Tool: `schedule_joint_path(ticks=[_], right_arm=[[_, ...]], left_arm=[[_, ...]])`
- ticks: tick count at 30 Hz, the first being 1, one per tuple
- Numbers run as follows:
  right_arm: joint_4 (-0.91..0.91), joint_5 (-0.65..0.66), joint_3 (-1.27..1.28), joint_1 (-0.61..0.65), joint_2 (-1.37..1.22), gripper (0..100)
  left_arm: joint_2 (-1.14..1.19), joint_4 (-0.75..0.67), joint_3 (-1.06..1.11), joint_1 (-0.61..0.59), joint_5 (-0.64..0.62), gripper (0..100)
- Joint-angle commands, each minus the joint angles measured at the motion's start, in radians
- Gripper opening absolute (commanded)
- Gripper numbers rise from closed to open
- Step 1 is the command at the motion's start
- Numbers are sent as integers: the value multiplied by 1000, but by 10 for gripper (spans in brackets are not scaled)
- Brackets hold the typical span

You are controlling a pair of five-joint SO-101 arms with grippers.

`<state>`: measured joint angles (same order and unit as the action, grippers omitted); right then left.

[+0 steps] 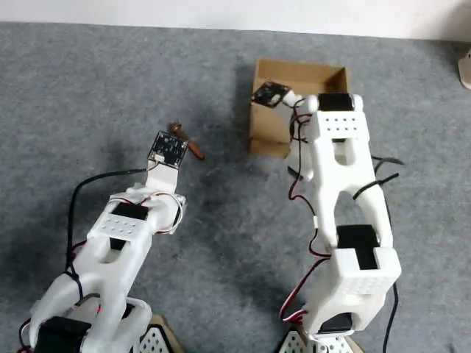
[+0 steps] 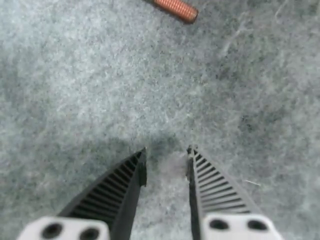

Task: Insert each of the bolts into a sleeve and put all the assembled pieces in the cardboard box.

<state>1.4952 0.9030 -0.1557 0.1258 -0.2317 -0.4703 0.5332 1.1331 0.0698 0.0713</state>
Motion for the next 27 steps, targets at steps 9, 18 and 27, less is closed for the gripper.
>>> schedule_joint_path(ticks=[9,18,27], right_arm=[[-143,15,74,15,51,213],[-282,32,202,15,50,213],[-415,57,323,13,48,213]], left_arm=[[2,-17,-44,-1,34,134],[2,-18,-44,-1,34,134],[2,-18,-44,-1,34,134]])
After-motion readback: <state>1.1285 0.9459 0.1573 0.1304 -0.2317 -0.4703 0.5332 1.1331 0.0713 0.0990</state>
